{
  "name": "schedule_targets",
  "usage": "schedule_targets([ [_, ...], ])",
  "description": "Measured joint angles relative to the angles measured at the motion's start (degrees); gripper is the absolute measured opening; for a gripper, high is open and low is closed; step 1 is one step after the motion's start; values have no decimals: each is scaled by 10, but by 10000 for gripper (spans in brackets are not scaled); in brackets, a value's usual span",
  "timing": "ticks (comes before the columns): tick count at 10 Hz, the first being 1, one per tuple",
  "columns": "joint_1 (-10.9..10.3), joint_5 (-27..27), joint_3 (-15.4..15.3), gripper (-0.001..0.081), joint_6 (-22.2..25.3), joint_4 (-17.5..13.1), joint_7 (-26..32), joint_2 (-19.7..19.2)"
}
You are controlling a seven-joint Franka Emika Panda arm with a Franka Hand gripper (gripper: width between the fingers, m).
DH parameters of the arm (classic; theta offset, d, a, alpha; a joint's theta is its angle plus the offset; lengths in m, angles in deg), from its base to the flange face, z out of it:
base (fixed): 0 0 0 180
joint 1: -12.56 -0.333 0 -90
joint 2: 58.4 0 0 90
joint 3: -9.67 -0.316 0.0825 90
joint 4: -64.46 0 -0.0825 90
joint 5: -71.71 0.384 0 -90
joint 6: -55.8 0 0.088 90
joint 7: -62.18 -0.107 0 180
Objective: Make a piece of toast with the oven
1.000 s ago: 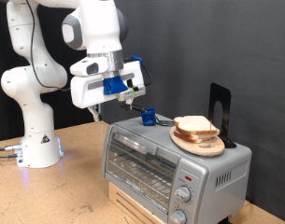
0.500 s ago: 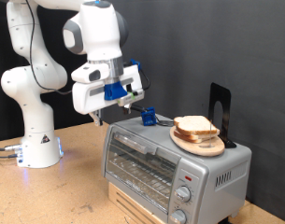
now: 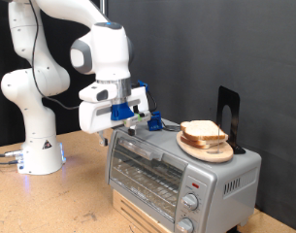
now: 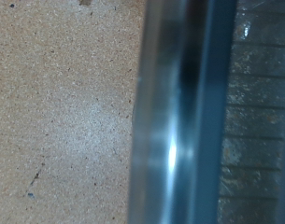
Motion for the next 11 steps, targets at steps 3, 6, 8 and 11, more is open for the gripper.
schedule_targets([
  [3,6,-8,0,809,-11,5,-1,-2],
  [6,35,-31,9,808,-2,4,-11,-4],
  [8,55,-44,16,808,-2,1,-12,-14],
  [11,74,-46,22,808,-9,-12,-13,-45],
])
